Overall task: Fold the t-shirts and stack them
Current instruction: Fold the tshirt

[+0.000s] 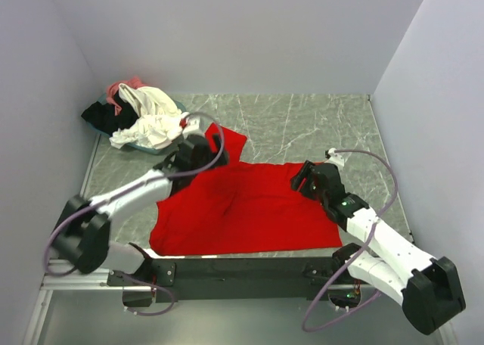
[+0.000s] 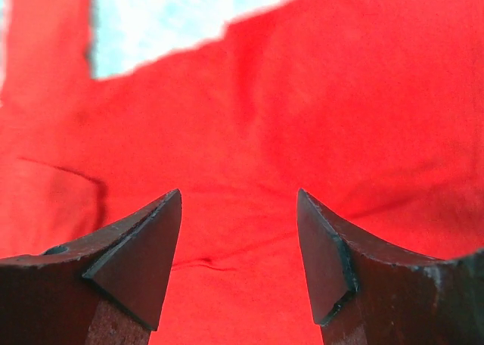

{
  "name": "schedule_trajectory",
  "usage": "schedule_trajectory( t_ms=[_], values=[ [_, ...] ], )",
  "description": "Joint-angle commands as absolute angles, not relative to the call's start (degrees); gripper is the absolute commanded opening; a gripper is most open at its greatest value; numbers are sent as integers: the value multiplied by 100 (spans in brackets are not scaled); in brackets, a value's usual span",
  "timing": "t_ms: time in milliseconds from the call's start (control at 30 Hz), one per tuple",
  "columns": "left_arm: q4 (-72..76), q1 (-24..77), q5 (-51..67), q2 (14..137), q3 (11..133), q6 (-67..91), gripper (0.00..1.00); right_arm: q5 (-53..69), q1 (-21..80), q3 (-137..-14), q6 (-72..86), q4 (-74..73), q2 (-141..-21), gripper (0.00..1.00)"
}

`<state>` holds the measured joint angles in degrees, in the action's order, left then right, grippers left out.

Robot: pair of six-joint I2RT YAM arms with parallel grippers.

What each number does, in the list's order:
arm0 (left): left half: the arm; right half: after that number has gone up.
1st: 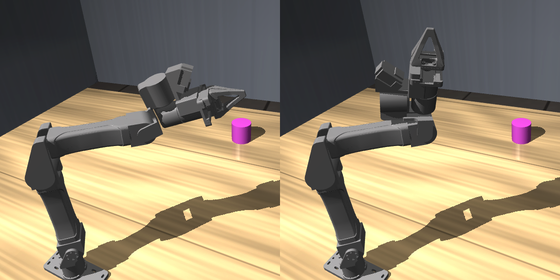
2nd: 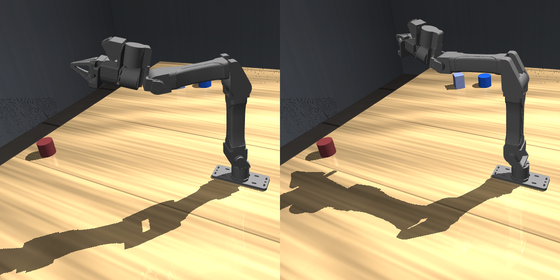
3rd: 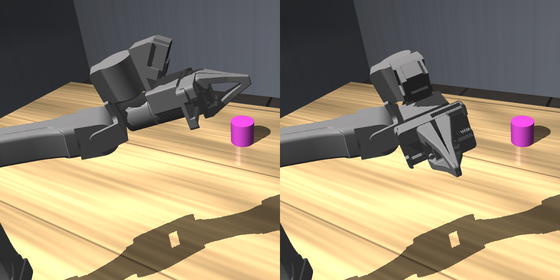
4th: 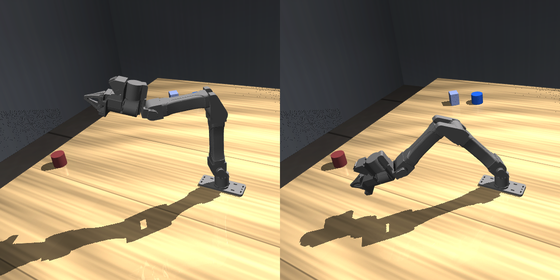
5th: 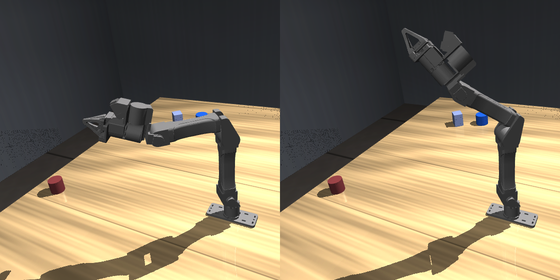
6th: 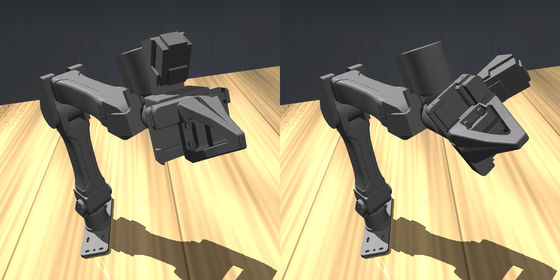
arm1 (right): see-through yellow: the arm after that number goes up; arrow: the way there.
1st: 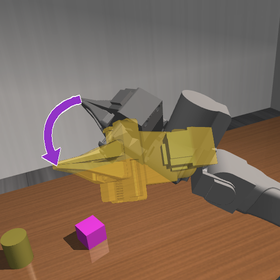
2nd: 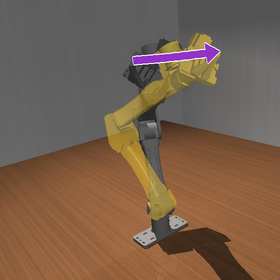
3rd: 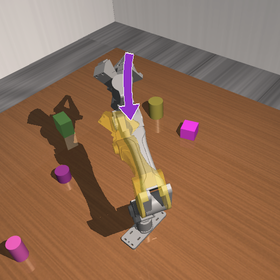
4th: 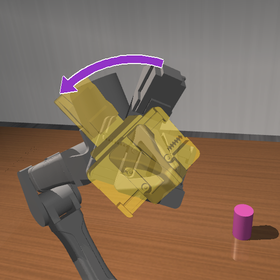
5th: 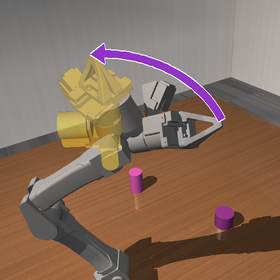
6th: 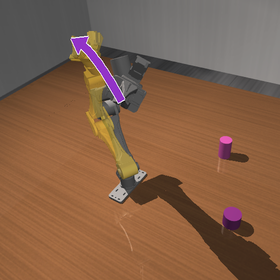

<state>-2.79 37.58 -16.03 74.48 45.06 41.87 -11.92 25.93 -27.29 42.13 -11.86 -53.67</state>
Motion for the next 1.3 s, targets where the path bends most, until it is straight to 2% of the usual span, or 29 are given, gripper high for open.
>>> schedule_trajectory(
  t_ms=[0, 333, 533, 1267],
  values=[
    [-360, 3323, -1450, 8426, 5438, 3613, 92, -1125, 2558, -3014, 3665, -1037, -5063, 70],
    [-1370, 2884, -1916, 11441, 9066, 2997, 86, -748, 2558, -3208, 3375, -817, -4931, 70],
    [-1819, 2646, -1881, 12655, 10316, 2927, 79, -589, 2558, -3085, 3322, -712, -4746, 70],
    [-1573, 2391, -1978, 13561, 10758, 2830, 80, 104, 2549, -2769, 3437, -290, -4992, 70]
  ],
)
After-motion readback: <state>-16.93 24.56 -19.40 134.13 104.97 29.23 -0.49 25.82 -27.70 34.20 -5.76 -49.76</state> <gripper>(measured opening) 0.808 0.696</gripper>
